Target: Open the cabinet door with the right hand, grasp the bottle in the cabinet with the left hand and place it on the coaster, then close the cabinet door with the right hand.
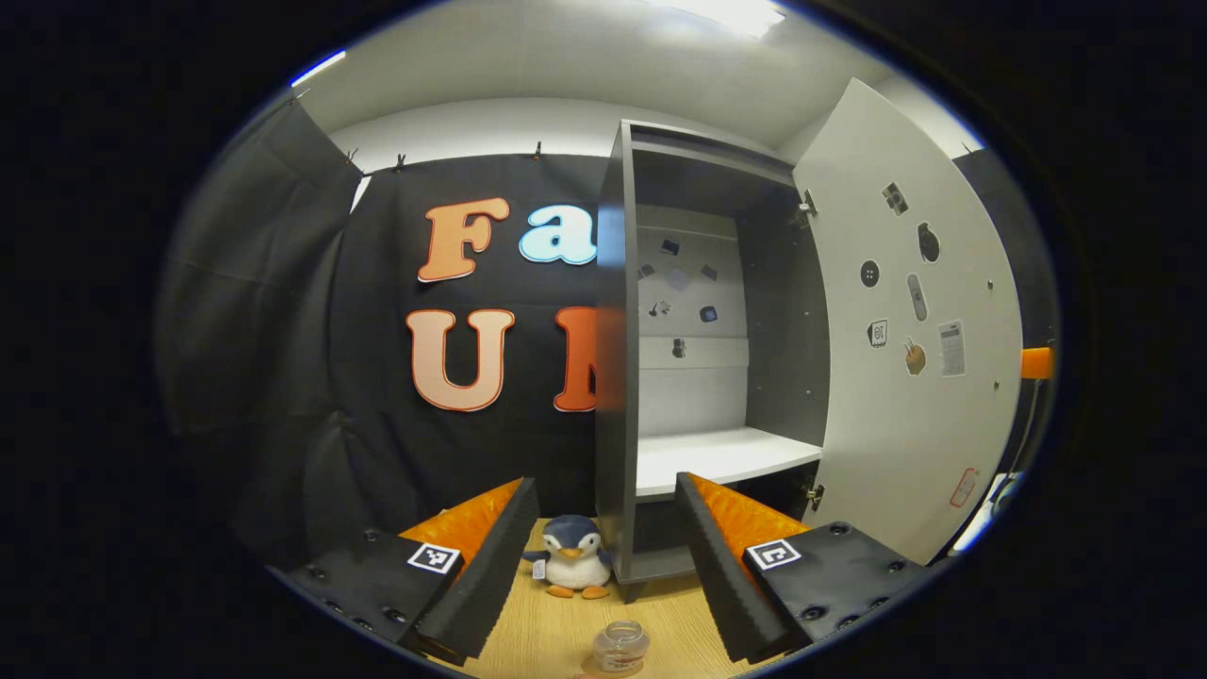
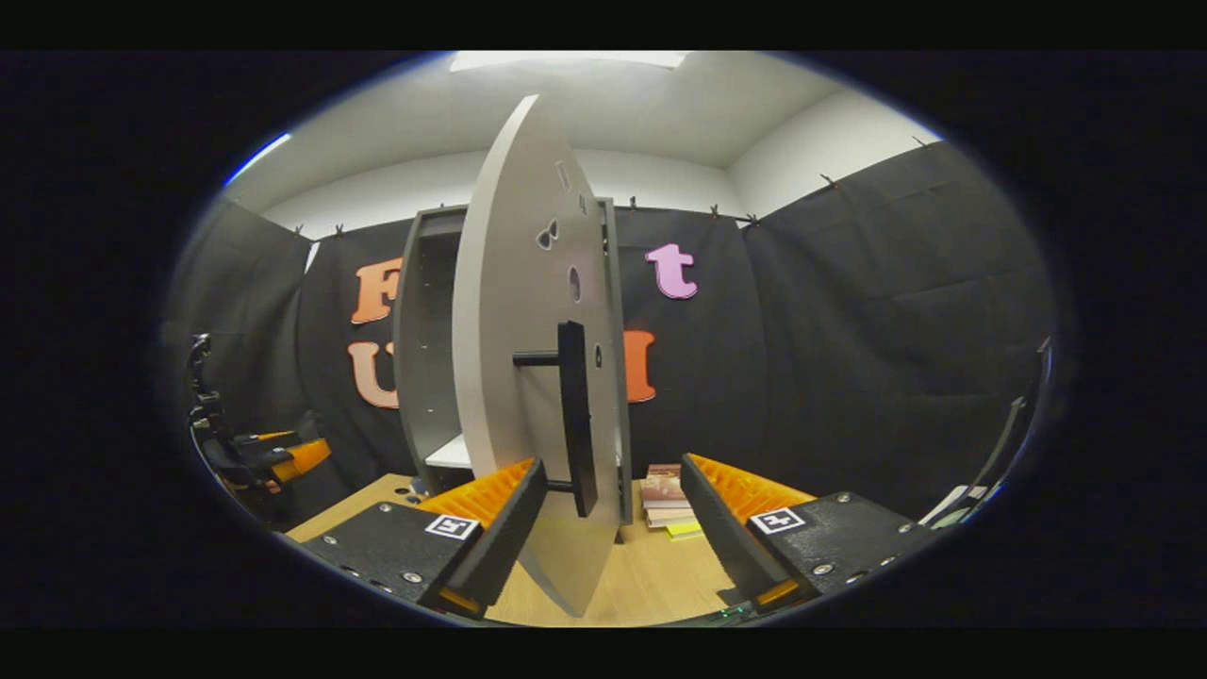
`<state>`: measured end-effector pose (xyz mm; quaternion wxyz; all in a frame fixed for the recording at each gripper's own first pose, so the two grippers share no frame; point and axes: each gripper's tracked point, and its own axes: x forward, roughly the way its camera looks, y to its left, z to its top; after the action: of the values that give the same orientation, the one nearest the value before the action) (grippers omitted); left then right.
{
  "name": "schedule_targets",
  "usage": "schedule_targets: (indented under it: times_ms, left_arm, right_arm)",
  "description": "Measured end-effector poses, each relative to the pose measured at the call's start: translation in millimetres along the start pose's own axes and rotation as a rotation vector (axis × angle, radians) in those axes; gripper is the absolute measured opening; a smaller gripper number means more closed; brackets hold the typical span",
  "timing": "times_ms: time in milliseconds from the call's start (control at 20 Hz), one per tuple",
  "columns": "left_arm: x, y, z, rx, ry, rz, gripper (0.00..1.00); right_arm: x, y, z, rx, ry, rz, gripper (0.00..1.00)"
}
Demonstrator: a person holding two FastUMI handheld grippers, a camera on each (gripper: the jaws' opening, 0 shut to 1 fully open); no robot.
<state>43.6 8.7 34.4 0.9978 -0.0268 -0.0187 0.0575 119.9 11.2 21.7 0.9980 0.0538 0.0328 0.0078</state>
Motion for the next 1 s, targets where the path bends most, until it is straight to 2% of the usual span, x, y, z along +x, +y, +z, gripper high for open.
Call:
schedule_targets:
  times_ms: [200,350,550,750,800,850,900,1000]
  left_arm:
    - [4,5,-1,-0.008,-0.002,0.003,0.95]
    - [5,8,-1,-0.008,-0.007,0.011,0.95]
    - [12,22,-4,-0.016,-0.004,0.03,0.95]
    - [16,40,-7,-0.025,-0.004,0.068,0.95]
    - [17,44,-8,-0.027,-0.002,0.077,0.95]
    - [17,49,-9,-0.028,0.0,0.087,0.95]
    - [17,53,-10,-0.031,0.002,0.093,0.95]
    - [16,60,-12,-0.034,0.007,0.11,0.95]
  right_arm:
    - [1,25,-4,0.037,0.01,0.061,0.89]
    - [20,55,-5,0.049,0.01,0.108,0.89]
    - [45,69,-7,0.031,0.008,0.125,0.89]
    - [59,101,-4,0.034,0.01,0.205,0.8]
    - [63,112,-4,0.039,0.011,0.232,0.87]
    - [69,123,-6,0.042,0.014,0.26,0.7]
    - [74,131,-8,0.045,0.018,0.28,0.76]
    - [82,152,-9,0.035,0.017,0.318,0.71]
